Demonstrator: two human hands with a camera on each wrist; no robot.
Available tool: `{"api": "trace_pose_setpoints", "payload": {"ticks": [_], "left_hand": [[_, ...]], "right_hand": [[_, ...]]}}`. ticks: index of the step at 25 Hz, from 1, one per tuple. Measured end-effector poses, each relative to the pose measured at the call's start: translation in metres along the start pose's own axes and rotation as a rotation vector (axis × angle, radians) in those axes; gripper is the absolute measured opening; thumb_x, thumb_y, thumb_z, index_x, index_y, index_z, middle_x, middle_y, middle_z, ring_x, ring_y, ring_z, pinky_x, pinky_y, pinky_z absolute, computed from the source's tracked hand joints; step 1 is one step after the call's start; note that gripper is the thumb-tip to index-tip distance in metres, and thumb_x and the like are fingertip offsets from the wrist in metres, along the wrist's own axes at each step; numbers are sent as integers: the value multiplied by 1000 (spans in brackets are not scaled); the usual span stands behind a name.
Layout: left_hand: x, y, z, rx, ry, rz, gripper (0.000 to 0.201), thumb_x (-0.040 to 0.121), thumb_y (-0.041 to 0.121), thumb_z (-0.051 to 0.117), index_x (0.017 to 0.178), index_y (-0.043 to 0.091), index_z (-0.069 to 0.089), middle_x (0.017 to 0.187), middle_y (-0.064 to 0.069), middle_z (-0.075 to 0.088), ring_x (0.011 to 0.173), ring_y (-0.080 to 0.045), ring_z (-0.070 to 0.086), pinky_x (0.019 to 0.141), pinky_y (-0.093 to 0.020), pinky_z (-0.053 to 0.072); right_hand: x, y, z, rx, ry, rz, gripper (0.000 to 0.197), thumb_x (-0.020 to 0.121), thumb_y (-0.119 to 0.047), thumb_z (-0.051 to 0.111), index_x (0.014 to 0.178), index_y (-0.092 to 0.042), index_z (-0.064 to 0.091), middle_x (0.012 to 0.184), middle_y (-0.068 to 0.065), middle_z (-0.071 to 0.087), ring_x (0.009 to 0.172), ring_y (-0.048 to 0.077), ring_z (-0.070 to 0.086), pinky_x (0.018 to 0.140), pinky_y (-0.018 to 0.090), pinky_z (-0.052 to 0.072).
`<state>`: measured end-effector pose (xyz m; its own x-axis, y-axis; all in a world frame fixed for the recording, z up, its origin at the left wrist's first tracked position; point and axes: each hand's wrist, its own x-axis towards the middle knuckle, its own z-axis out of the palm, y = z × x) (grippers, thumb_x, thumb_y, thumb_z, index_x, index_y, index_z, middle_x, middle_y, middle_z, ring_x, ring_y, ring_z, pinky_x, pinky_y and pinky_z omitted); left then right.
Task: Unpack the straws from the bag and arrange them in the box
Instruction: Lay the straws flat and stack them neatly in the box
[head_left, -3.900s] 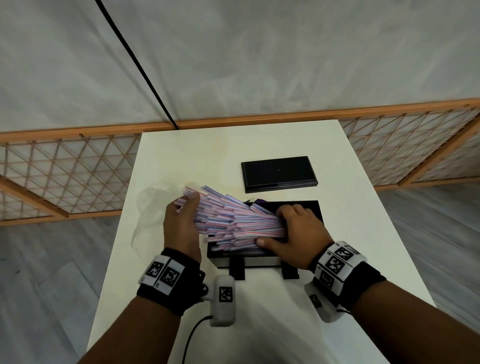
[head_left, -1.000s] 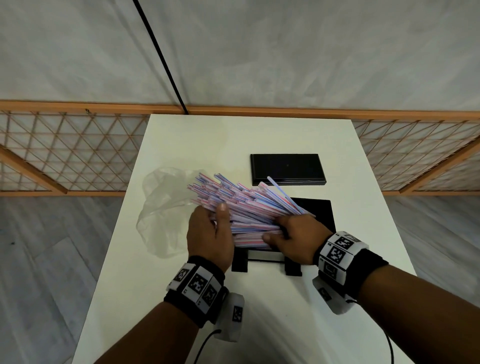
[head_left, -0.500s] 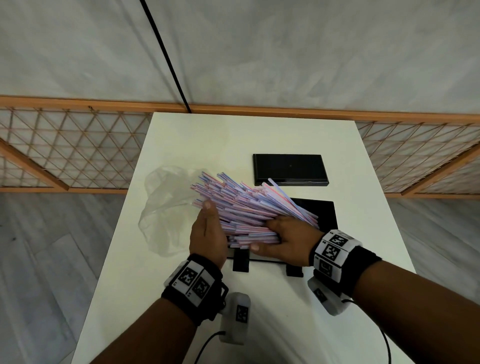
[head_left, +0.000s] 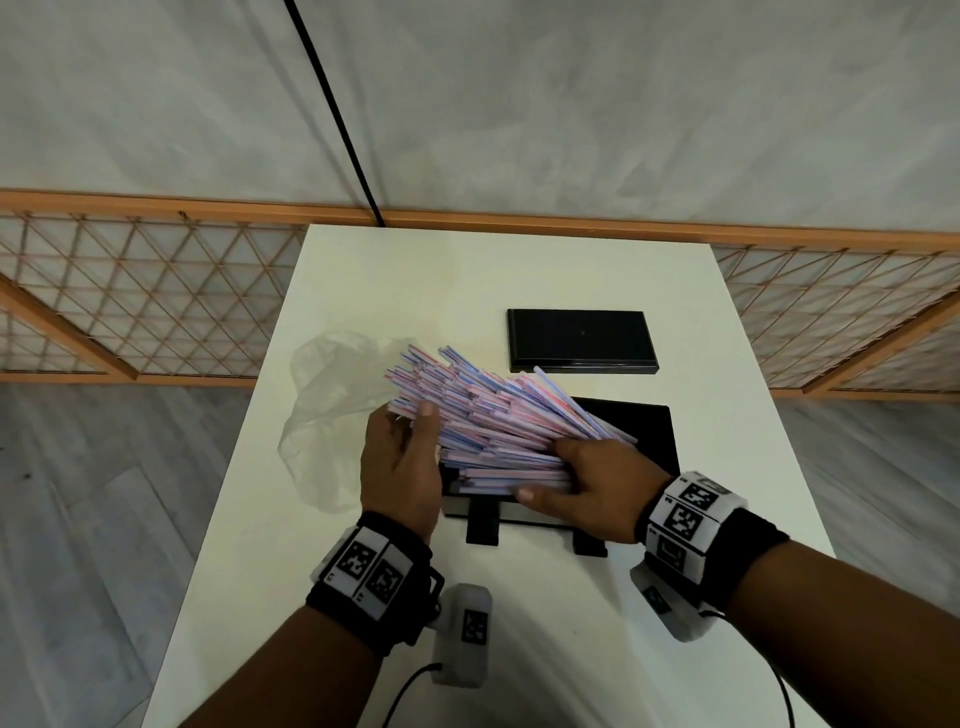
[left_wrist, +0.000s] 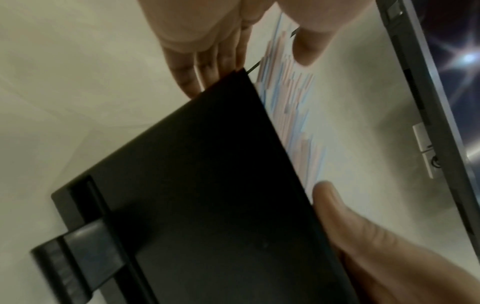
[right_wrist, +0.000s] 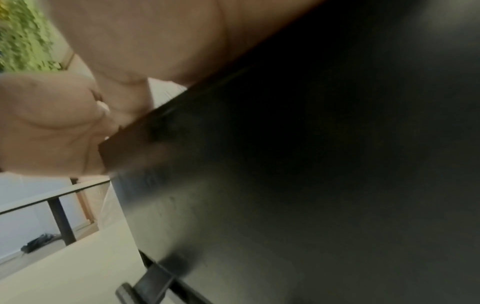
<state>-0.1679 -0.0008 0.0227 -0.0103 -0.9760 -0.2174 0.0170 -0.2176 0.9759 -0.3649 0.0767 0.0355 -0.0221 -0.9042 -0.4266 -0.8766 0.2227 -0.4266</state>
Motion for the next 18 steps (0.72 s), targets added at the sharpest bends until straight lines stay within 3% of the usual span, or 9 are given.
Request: {"api": "trace_pose_setpoints", "payload": {"ticks": [3, 6, 10, 14, 16, 18], "left_hand": [[1, -6, 5, 0, -22, -28, 49, 86, 67, 48, 115, 34, 68, 117, 6, 72, 112, -16, 66, 102, -43, 49], [-2, -9, 9, 93, -7, -25, 75, 80, 79, 33, 118, 26, 69, 117, 0, 72, 113, -22, 65, 104, -48, 48], [-2, -4, 6, 77, 52, 54, 59, 90, 63, 41, 122, 18, 62, 111, 3, 71, 107, -18, 65, 99, -45, 50], [-4, 9, 4, -17, 97, 64, 26, 103, 31, 50, 113, 7, 56, 93, 9, 64, 79, 0, 63, 76, -22, 51], [-1, 8, 3, 13, 97, 109, 26, 103, 35, 48, 109, 12, 57, 92, 7, 64, 77, 2, 61, 76, -23, 51], [-1, 5, 3, 171, 21, 159, 43, 97, 49, 36, 107, 15, 60, 95, 6, 65, 88, -12, 61, 83, -32, 48]], "right_hand": [[5, -8, 8, 68, -19, -104, 81, 71, -86, 43, 139, -43, 40, 131, -14, 61, 123, 11, 56, 105, 32, 44], [15, -20, 7, 143, 0, -172, 75, 79, -74, 55, 142, -38, 39, 138, -11, 57, 126, 11, 52, 109, 30, 40], [21, -23, 7, 34, 34, -177, 71, 81, -75, 52, 141, -37, 44, 140, -6, 56, 129, 14, 49, 112, 28, 35], [21, -33, 6, -2, 47, -142, 68, 83, -73, 51, 136, -30, 48, 131, -1, 62, 121, 20, 56, 102, 26, 40], [19, -36, 4, -48, 107, -141, 65, 81, -77, 47, 125, -30, 53, 120, 0, 66, 113, 22, 60, 94, 27, 45], [19, -34, 3, -96, 134, -88, 74, 74, -86, 35, 111, -26, 56, 108, 1, 67, 104, 22, 62, 87, 30, 50]]}}
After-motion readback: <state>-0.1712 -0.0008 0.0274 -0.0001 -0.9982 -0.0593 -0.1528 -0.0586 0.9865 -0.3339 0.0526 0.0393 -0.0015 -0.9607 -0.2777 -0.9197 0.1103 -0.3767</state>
